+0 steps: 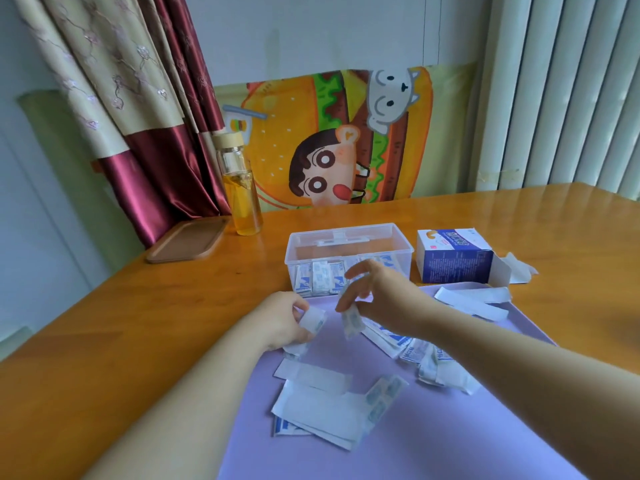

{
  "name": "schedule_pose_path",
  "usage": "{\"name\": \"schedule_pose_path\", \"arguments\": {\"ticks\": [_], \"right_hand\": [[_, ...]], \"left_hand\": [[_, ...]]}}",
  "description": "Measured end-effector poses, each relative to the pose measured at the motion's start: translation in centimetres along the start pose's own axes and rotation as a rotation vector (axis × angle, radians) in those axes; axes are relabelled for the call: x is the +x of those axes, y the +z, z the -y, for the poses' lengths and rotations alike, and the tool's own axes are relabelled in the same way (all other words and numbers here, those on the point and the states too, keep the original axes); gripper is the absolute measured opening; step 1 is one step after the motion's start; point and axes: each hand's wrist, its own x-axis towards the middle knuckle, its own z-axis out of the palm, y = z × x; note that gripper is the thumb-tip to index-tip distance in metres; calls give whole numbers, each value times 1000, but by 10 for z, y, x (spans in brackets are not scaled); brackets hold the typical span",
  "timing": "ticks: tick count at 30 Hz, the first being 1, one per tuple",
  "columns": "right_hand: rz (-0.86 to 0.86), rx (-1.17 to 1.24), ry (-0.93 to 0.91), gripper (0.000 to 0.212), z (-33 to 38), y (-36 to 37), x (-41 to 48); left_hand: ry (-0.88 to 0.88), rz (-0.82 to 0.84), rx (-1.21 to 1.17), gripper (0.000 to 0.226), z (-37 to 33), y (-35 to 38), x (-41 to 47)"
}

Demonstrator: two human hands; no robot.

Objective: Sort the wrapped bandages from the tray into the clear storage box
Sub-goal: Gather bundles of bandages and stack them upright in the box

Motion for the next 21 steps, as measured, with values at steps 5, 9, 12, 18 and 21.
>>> {"name": "schedule_pose_path", "arguments": {"ticks": [5, 9, 12, 18, 21], "right_hand": [[-24, 75, 75, 25, -3, 17, 9], [-7, 148, 113, 26, -2, 22, 13], [-128, 348, 192, 26, 2, 17, 13], [-188, 619, 354, 29, 8, 17, 13], [-117, 663, 429, 33, 9, 24, 13]], "left_hand": [[-34, -9, -23, 61, 9, -4, -1], [-8, -175, -79, 67, 11, -14, -5], [92, -303, 129, 76, 6, -13, -6], [144, -187, 205, 79, 8, -5, -8], [112, -109, 83, 68, 14, -9, -15]]}}
